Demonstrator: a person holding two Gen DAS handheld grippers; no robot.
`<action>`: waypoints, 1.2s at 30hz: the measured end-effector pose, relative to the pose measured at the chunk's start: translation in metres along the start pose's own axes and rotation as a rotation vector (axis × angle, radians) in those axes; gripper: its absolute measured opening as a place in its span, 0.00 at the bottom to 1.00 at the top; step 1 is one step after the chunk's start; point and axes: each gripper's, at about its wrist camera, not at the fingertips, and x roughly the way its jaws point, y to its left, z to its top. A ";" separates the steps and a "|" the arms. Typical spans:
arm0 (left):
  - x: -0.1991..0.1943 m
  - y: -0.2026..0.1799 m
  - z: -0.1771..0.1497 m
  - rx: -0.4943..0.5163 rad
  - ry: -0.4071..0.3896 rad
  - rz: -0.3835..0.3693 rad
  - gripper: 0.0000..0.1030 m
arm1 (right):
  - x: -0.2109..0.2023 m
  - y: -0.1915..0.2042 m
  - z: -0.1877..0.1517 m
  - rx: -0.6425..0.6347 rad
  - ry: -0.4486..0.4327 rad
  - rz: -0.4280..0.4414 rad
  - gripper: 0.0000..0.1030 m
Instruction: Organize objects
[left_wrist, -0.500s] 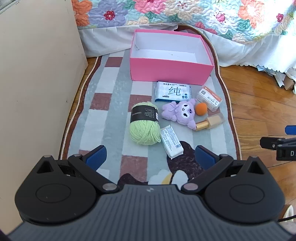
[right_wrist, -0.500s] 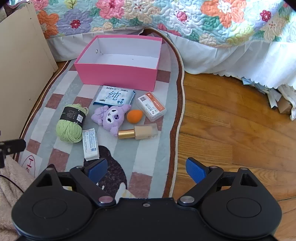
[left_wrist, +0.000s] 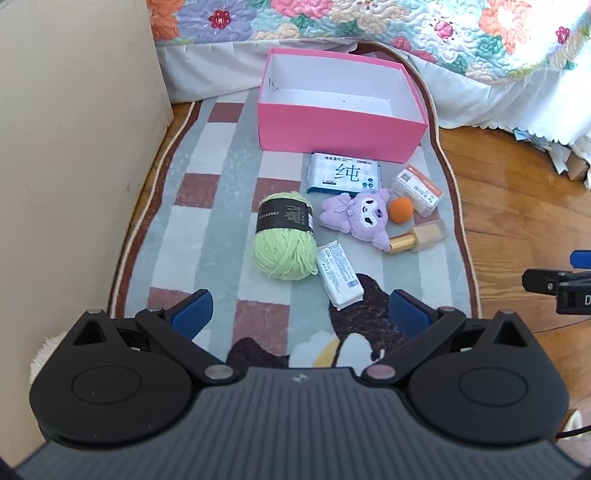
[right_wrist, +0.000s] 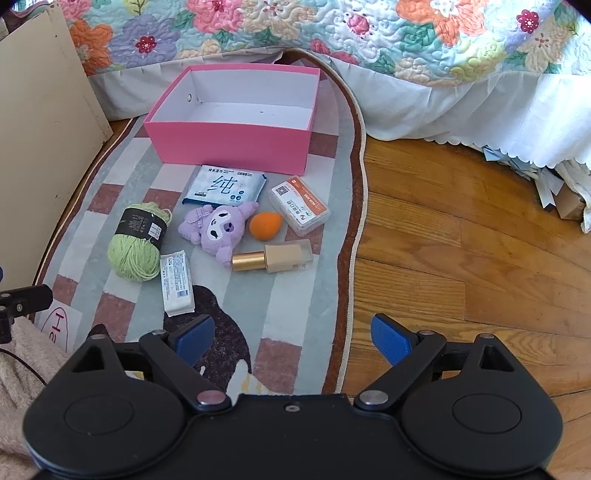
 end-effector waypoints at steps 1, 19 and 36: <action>0.000 0.001 0.000 -0.004 0.003 -0.007 1.00 | 0.000 -0.001 0.000 0.002 0.000 0.001 0.91; -0.003 0.000 0.001 -0.027 0.000 -0.005 1.00 | -0.009 0.000 0.001 -0.032 -0.040 0.037 0.91; -0.010 0.009 -0.001 -0.092 -0.020 -0.011 0.98 | -0.011 0.005 -0.002 -0.048 -0.044 0.035 0.91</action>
